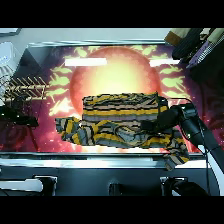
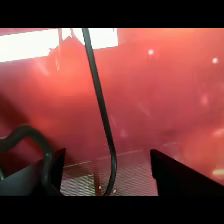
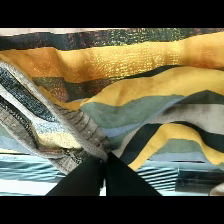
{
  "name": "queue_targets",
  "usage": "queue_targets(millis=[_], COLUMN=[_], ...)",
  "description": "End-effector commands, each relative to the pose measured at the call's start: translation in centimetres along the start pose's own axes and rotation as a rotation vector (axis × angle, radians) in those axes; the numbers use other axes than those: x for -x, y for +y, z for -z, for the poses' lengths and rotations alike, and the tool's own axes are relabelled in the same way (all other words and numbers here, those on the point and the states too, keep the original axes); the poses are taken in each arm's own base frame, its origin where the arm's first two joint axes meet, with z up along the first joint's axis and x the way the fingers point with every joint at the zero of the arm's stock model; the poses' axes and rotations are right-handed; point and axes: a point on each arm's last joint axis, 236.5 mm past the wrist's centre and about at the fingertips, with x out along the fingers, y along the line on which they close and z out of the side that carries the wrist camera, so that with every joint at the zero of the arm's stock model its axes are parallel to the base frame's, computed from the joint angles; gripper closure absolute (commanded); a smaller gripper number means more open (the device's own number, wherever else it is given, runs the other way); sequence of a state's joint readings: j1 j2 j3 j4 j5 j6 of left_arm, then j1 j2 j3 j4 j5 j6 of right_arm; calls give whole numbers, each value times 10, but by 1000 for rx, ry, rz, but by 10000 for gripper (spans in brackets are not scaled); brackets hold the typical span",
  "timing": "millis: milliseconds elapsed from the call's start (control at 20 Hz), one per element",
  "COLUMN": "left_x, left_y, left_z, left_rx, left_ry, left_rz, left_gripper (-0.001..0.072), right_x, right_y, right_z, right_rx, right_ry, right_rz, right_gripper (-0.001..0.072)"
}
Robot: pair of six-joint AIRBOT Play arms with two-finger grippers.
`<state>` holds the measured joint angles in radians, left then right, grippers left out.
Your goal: Fold the clothes and pants, and hang the long-sleeved shirts on hangers.
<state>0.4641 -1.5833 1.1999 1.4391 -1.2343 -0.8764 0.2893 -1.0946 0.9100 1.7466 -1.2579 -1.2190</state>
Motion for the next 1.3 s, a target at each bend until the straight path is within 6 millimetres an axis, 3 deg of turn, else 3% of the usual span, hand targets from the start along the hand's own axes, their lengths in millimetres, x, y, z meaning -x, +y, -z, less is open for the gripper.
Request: queue_targets(millis=[0,450,500,600,650,700,850,1000,1250], left_x=[-8,-16,-16,-16,-16,-16,-13,5,72], left_y=[5,20,21,21,20,20,17,14,11], left_z=[0,-7,-7,-7,-7,-8,-16,-36,-96], left_rx=[-19,-72,-73,-73,-74,-76,-85,-69,-46], left_ry=[-9,-4,-4,-2,-3,-5,-24,-101,-341], left_rz=[-26,-110,-113,-112,-112,-113,-118,-112,-127], left_gripper=[158,214,284,555,643,685,686,687,687], right_x=[0,0,0,0,0,0,0,0,0], right_y=[0,0,0,0,0,0,0,0,0], right_z=[0,0,0,0,0,0,-1,0,-1], right_rx=[-4,-11,-11,-16,-23,-29,-29,-29,-28], right_ry=[1,0,0,-3,-3,-3,-4,-3,-4], right_rz=[0,0,-1,-1,-1,-1,0,1,2], right_gripper=[681,681,681,681,681,681,681,681,682])
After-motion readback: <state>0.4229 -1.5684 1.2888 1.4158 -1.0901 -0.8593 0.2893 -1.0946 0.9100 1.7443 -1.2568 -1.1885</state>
